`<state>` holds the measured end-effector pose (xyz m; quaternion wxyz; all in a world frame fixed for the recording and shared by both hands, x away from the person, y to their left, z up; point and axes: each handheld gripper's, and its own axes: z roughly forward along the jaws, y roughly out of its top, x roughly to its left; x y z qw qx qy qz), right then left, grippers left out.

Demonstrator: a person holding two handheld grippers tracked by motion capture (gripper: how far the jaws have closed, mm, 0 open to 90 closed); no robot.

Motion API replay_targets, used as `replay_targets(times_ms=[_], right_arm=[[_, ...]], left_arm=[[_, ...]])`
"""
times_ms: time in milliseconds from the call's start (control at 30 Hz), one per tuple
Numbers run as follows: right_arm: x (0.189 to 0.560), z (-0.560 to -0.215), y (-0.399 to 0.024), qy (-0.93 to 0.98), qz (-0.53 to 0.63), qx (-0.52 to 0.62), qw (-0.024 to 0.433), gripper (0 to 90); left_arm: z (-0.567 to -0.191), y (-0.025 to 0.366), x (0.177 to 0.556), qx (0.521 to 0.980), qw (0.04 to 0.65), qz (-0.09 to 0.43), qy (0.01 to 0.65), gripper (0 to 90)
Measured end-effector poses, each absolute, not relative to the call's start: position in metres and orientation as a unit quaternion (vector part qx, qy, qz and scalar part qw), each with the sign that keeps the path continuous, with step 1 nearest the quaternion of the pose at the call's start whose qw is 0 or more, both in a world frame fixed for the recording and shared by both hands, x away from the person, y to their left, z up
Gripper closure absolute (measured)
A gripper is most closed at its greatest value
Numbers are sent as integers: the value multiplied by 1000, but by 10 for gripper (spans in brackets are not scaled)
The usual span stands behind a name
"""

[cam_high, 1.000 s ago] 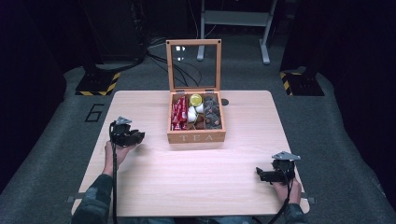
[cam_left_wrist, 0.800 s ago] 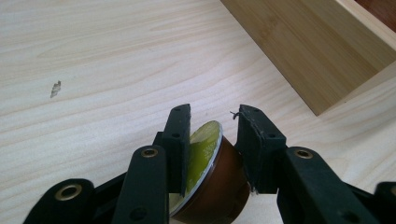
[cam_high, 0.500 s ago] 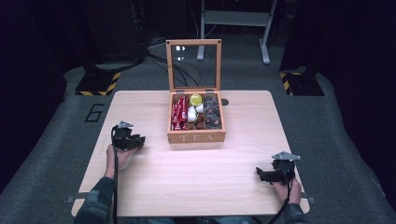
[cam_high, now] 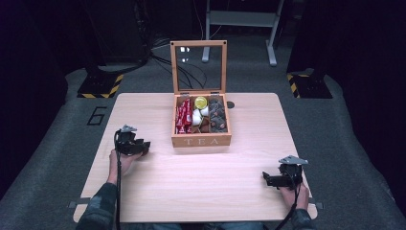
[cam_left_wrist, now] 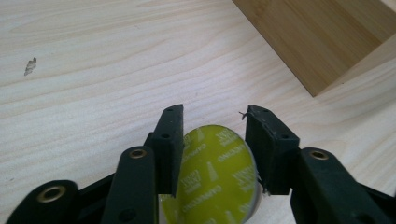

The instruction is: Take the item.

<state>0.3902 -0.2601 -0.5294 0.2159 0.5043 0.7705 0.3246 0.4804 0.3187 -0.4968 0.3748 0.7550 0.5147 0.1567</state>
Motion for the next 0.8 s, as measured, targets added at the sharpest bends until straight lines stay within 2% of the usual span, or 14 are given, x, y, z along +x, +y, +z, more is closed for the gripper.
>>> replay_targets(times_ms=[267, 400, 600, 800], right_arm=[[390, -529, -260, 771, 325, 504, 216, 14], [390, -529, -260, 771, 325, 504, 216, 15], [390, -529, -260, 771, 325, 504, 216, 14], [390, -529, -260, 770, 325, 504, 216, 14]], left_arm=[[-492, 317, 476, 754, 372, 145, 522, 337], [-487, 318, 473, 750, 376, 144, 525, 253], [-478, 321, 464, 742, 386, 147, 528, 166], [-468, 326, 449, 743, 391, 161, 519, 135]])
